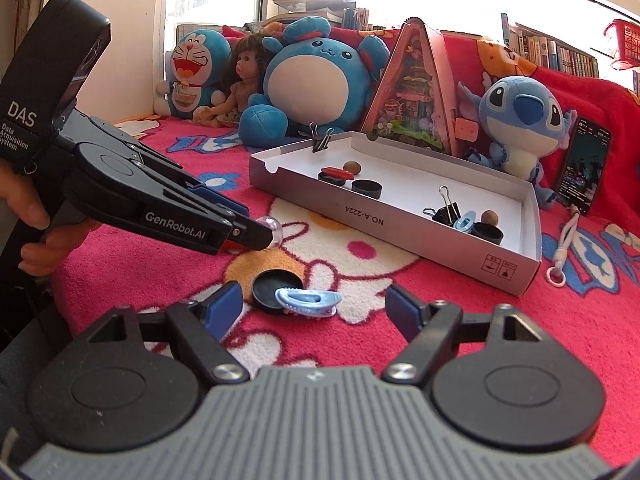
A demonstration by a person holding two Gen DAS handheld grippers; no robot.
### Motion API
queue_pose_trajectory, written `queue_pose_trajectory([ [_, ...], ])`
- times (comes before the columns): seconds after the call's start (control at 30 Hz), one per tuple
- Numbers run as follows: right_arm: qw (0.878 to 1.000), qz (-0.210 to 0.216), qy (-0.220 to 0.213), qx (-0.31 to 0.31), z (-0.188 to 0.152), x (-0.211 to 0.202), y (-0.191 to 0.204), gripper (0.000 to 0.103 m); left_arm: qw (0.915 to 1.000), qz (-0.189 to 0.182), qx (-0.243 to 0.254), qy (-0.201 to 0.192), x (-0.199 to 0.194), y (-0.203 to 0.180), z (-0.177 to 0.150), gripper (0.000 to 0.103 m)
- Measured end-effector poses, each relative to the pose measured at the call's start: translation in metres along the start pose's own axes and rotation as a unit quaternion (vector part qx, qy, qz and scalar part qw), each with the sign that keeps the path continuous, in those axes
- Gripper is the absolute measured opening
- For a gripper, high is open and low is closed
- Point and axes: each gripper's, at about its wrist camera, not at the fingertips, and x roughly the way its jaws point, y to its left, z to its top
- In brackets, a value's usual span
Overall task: Organize rigid objects
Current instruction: 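Grasp the clear-ball red stick with the left tool while the right tool approaches the blue clip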
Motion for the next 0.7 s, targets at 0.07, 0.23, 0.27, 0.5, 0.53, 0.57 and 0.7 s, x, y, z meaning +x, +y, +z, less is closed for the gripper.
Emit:
queue_pose_trajectory([
  [0.07,1.0,-0.001,0.0,0.0,0.0,0.0,0.0,0.084,0.9999,0.009,-0.005,0.004,0.001,0.006,0.0,0.028],
  [0.23,1.0,0.005,0.002,0.014,0.001,0.001,-0.003,0.075,0.9995,0.0,-0.031,0.012,0.001,0.017,0.0,0.028],
  [0.27,1.0,0.006,0.004,0.015,0.001,0.002,-0.003,0.073,0.9994,-0.003,-0.032,0.012,0.001,0.017,0.0,0.028],
  [0.5,1.0,0.012,0.013,0.012,0.001,0.004,-0.001,0.061,0.9992,-0.018,-0.026,0.023,-0.005,0.007,-0.01,0.028],
  [0.53,1.0,0.012,0.012,0.014,0.0,0.004,-0.001,0.06,0.9991,-0.021,-0.028,0.026,-0.007,0.006,-0.012,0.028],
  [0.57,1.0,0.013,0.012,0.015,0.0,0.004,-0.002,0.06,0.999,-0.023,-0.028,0.026,-0.008,0.006,-0.013,0.028],
  [0.7,0.999,0.018,0.011,0.025,0.0,0.005,-0.003,0.052,0.9976,-0.057,-0.018,0.035,-0.014,0.003,-0.014,0.027],
])
